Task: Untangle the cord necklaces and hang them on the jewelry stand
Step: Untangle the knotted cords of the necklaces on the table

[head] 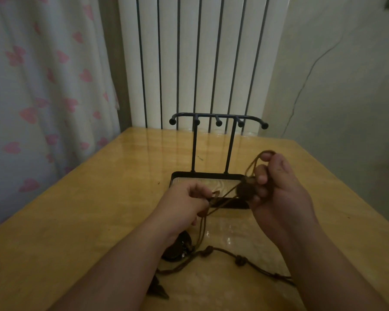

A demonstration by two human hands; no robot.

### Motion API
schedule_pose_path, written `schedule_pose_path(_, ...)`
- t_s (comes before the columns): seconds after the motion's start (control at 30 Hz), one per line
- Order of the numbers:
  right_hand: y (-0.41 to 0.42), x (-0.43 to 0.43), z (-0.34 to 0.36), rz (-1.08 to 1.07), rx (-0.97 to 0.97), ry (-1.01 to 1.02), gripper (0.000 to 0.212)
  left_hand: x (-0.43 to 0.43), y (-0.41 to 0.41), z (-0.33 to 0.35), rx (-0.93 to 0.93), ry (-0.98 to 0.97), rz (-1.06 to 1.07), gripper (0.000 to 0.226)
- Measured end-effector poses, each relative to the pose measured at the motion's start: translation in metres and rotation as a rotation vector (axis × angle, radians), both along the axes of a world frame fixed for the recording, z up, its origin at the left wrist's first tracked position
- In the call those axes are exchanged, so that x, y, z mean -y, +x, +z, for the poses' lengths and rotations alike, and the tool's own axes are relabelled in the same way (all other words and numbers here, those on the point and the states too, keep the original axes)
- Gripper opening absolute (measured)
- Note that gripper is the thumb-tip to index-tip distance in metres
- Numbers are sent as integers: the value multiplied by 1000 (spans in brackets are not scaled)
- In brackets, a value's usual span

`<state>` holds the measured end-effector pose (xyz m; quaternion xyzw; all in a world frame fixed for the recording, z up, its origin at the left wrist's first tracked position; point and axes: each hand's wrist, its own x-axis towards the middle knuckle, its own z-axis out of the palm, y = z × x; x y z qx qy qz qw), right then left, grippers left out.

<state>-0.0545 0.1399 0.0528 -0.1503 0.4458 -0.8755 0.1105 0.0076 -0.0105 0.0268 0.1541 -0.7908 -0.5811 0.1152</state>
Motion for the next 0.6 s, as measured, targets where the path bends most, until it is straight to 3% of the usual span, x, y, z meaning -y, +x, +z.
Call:
schedule_pose_path(0.17, -2, -2, -1, -175, -8, 169, 26, 2, 0, 3, -81, 59, -35, 33)
schedule_pose_path(0.4, 4, 4, -8, -237, -252, 592, 27, -1, 5, 8, -270, 6, -20, 29)
schedule_pose_path(0.53, -3, 7, -20, -318, -489, 1080, 28, 1, 5, 7, -312, -15, 21, 28)
schedule_pose_path(0.6, -7, 3, -22, -406, -519, 1276, 32, 2, 5, 7, -319, -20, 28, 28)
